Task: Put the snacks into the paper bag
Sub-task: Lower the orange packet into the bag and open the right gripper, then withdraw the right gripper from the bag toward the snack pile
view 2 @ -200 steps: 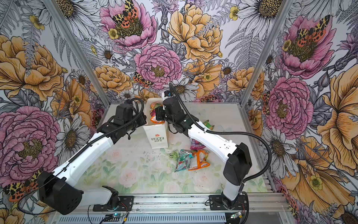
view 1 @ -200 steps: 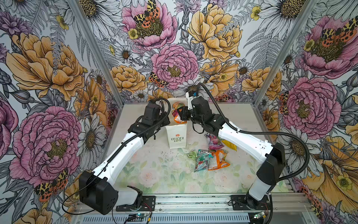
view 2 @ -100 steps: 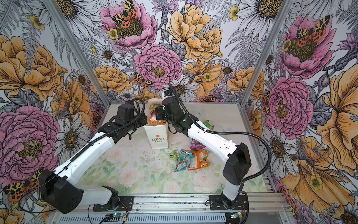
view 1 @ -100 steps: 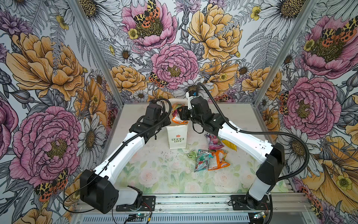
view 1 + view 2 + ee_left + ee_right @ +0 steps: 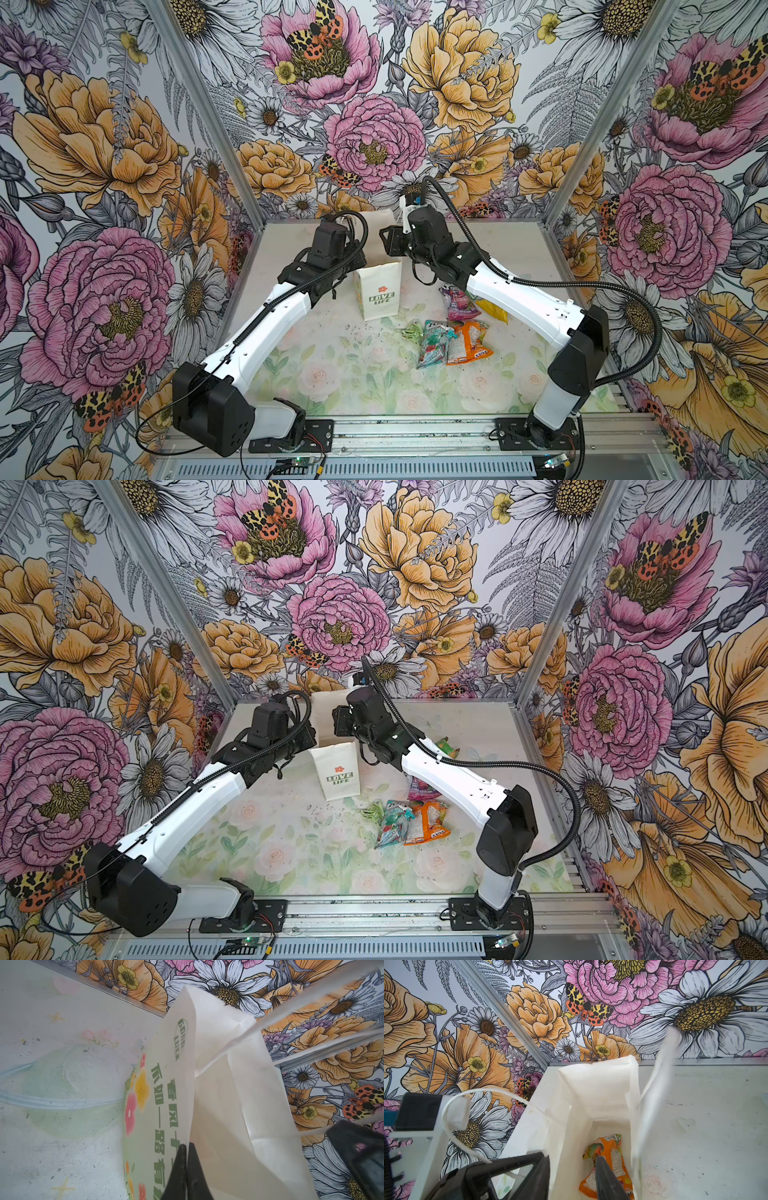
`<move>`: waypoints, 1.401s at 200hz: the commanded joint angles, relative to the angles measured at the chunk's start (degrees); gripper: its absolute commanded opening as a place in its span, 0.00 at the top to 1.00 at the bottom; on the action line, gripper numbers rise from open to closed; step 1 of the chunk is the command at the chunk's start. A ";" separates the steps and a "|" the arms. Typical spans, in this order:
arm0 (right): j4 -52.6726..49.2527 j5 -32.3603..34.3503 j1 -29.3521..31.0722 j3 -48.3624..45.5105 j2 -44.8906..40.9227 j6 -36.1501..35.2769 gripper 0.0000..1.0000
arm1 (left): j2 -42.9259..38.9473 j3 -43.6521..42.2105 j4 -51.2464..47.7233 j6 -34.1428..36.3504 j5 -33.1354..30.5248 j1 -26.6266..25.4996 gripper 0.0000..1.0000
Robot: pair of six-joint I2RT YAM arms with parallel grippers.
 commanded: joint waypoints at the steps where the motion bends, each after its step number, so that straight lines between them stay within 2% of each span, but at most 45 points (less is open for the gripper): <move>1: 1.17 0.48 0.36 1.54 0.52 -0.88 0.61 | 0.44 -0.46 2.07 -0.28 -0.83 -0.64 1.00; 90: 1.23 -1.25 0.36 1.15 -0.41 -3.81 0.55 | 0.01 -0.59 2.16 -0.19 -0.99 -0.51 1.00; 203: 1.24 -3.34 0.36 -2.18 -7.12 -8.15 0.53 | -0.18 -0.65 2.07 -0.12 -0.89 -0.60 1.00; 241: 1.22 -4.68 0.43 -5.77 -11.10 -10.79 0.51 | -0.18 -0.54 2.07 -0.10 -0.83 -0.59 1.00; 280: 1.14 -3.32 0.42 -10.32 -14.99 -11.90 0.48 | 0.16 -0.63 2.16 -0.10 -0.71 -0.61 1.00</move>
